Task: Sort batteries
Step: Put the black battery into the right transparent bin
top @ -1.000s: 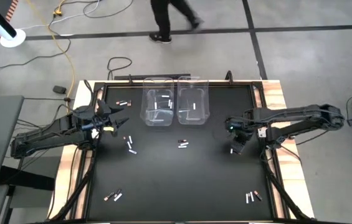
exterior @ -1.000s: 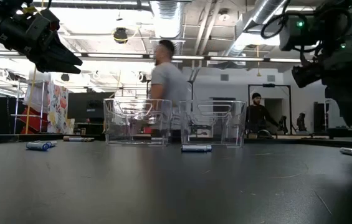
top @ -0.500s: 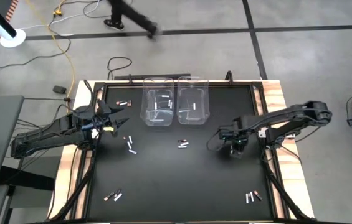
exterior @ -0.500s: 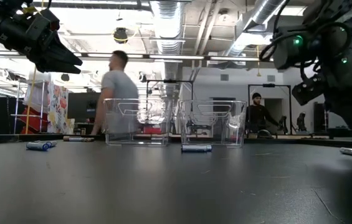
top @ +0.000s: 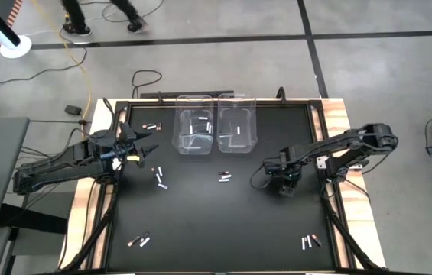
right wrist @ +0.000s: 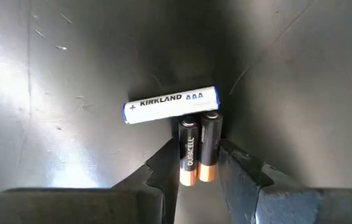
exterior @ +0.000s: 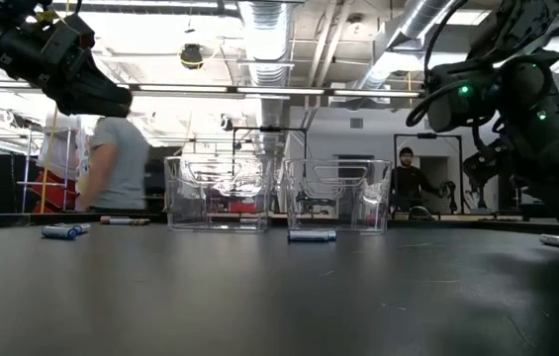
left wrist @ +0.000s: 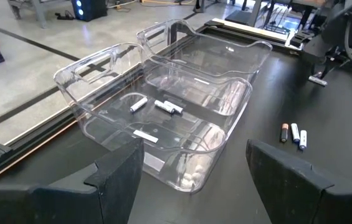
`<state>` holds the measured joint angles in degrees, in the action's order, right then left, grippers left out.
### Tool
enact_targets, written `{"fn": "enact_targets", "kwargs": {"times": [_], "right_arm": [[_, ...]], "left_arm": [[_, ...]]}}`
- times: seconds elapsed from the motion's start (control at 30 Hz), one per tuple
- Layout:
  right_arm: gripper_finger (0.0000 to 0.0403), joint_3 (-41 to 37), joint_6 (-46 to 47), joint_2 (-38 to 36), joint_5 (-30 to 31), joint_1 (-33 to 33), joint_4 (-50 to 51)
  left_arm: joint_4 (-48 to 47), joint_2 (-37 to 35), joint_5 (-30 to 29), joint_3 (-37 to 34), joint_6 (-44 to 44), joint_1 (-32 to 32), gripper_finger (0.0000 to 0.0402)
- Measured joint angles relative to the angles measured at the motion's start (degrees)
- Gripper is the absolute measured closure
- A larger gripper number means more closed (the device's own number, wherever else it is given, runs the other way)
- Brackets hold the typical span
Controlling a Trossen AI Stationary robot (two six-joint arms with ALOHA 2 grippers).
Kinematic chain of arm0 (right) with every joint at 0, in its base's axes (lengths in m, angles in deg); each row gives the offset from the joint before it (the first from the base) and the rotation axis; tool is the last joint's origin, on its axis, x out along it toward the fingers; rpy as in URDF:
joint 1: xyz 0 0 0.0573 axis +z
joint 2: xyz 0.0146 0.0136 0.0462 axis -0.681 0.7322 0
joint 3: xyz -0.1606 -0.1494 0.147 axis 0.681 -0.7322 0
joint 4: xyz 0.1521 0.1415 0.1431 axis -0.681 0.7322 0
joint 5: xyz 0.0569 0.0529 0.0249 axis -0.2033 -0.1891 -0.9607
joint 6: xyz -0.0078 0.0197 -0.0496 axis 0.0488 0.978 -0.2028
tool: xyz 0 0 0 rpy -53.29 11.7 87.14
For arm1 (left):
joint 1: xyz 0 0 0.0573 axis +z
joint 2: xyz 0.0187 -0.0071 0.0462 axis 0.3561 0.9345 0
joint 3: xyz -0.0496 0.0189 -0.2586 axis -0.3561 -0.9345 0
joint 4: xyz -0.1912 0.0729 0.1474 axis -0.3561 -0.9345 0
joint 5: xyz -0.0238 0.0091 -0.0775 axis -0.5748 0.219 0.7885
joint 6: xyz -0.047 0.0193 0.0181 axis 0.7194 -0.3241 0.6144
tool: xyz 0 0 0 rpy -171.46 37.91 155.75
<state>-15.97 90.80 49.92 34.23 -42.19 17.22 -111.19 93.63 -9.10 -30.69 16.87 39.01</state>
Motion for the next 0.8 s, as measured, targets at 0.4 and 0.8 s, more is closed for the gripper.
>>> {"fn": "enact_targets", "kwargs": {"times": [0.4, 0.8], "right_arm": [[0.0284, 0.02, 2.72, -2.12, -0.81, 0.00, -0.40], [0.0285, 0.02, 4.08, -2.12, -3.74, 0.00, -0.47]], "left_arm": [[0.00, -0.02, -0.02, 0.00, 0.00, -0.01, 0.0123], [0.00, -0.02, 0.00, 0.00, 0.00, -0.02, 0.0123]]}}
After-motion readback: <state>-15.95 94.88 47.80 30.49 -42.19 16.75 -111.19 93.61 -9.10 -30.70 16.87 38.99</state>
